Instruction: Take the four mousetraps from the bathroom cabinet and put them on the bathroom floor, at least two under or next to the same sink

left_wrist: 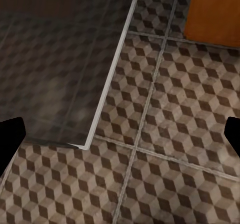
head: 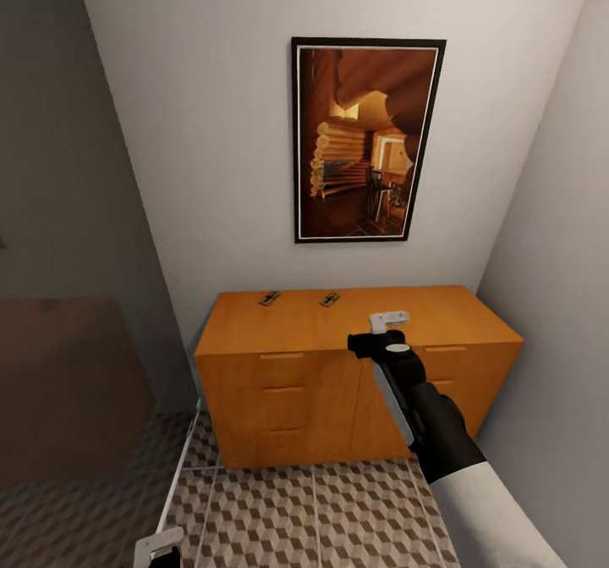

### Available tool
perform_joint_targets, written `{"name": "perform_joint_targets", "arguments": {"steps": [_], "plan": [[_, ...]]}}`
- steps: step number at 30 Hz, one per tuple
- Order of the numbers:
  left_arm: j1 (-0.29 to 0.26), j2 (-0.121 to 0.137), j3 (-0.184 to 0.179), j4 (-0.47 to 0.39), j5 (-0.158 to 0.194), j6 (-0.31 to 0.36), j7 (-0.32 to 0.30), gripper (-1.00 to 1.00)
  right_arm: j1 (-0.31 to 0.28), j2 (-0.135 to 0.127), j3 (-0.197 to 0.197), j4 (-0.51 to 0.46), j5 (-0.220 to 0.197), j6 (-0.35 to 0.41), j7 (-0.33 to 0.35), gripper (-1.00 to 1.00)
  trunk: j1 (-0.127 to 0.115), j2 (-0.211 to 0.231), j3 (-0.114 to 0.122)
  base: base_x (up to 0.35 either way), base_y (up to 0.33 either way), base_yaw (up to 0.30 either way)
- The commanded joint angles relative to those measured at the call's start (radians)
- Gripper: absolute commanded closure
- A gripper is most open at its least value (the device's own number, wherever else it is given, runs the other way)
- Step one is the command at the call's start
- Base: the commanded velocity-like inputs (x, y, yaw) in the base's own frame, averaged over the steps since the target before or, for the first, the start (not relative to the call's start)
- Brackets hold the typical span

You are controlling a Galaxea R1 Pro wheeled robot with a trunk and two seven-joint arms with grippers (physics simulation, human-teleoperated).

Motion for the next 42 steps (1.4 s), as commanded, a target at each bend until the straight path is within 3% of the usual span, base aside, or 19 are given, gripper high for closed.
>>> {"name": "perform_joint_targets", "arguments": {"steps": [1, 5, 12, 21, 25, 32, 36, 42], "plan": [[-0.002, 0.0, -0.008, 0.004, 0.005, -0.005, 0.001, -1.0, -0.02, 0.009, 0.002, 0.004, -0.004, 0.019, -0.008, -1.0, 0.001, -0.002, -0.002, 0.157, 0.0, 0.0], [-0.002, 0.0, -0.008, 0.004, 0.005, -0.005, 0.001, -1.0, -0.07, 0.024, 0.001, 0.029, -0.005, 0.046, -0.014, -1.0, 0.001, -0.002, -0.002, 0.213, 0.0, 0.0], [-0.002, 0.0, -0.009, 0.004, 0.006, -0.005, 0.001, -1.0, -0.094, 0.059, 0.003, 0.051, -0.006, 0.054, -0.017, -1.0, 0.001, -0.002, -0.002, 0.291, 0.0, 0.0], [0.006, 0.002, -0.009, 0.007, 0.006, 0.032, 0.001, -1.0, -0.096, 0.067, 0.003, 0.123, -0.005, 0.045, -0.016, -1.0, 0.001, -0.002, -0.002, 0.201, 0.0, 0.0], [0.062, 0.006, -0.008, 0.008, 0.006, 0.089, 0.0, -1.0, -0.096, 0.068, 0.003, 0.14, -0.005, 0.027, -0.016, -1.0, 0.001, -0.002, -0.002, 0.027, 0.0, 0.0], [0.174, 0.028, -0.008, 0.008, 0.004, 0.115, -0.014, -1.0, -0.096, 0.068, 0.003, 0.158, -0.006, 0.007, -0.015, -1.0, 0.001, -0.002, -0.002, 0.005, 0.0, 0.0], [0.193, 0.045, -0.009, 0.008, 0.003, 0.117, -0.019, -1.0, -0.096, 0.068, 0.003, 0.17, -0.007, -0.013, -0.015, -1.0, 0.001, -0.002, -0.002, 0.025, 0.0, 0.0], [0.199, 0.05, -0.01, 0.007, 0.002, 0.117, -0.021, -1.0, -0.096, 0.068, 0.003, 0.178, -0.007, -0.029, -0.015, -1.0, 0.001, -0.002, -0.002, 0.225, 0.0, 0.0]]}}
